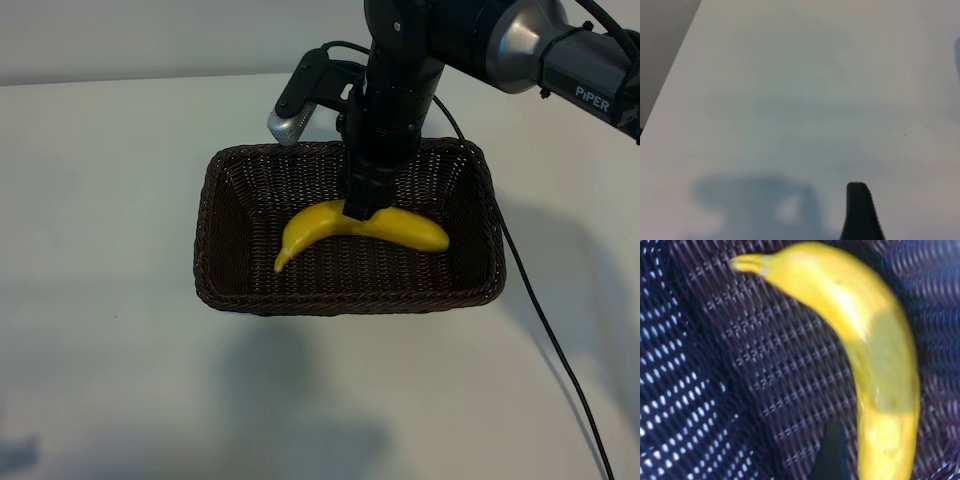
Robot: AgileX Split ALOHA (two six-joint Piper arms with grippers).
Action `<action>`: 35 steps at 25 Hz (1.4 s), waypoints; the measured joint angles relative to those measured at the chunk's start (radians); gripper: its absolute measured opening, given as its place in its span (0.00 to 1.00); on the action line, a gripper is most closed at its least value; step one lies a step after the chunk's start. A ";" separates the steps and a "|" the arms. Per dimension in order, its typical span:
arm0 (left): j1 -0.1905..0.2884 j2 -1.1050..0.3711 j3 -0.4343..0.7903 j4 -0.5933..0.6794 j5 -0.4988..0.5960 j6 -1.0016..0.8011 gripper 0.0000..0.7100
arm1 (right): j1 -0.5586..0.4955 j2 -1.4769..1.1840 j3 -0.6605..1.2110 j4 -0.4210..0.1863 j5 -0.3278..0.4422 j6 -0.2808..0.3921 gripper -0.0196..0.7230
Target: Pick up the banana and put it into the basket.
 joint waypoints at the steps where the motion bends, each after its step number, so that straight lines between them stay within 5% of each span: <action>1: 0.000 0.000 0.000 0.000 0.000 0.000 0.70 | 0.000 0.000 0.000 -0.014 0.013 0.021 0.88; 8: 0.000 0.000 0.000 0.000 0.000 0.000 0.70 | -0.009 0.000 -0.002 -0.076 0.071 0.179 0.80; 12: 0.000 0.000 0.000 0.000 0.000 0.000 0.70 | -0.061 0.000 -0.045 -0.058 0.076 0.275 0.80; 19: 0.000 0.000 0.000 0.000 0.000 0.000 0.70 | -0.202 0.000 -0.119 0.073 0.075 0.448 0.80; 24: 0.000 0.000 0.000 0.000 0.000 0.001 0.70 | -0.299 0.000 -0.119 0.040 0.076 0.557 0.80; 35: 0.000 0.000 0.000 0.000 0.000 0.002 0.70 | -0.546 0.000 -0.119 -0.041 0.076 0.570 0.80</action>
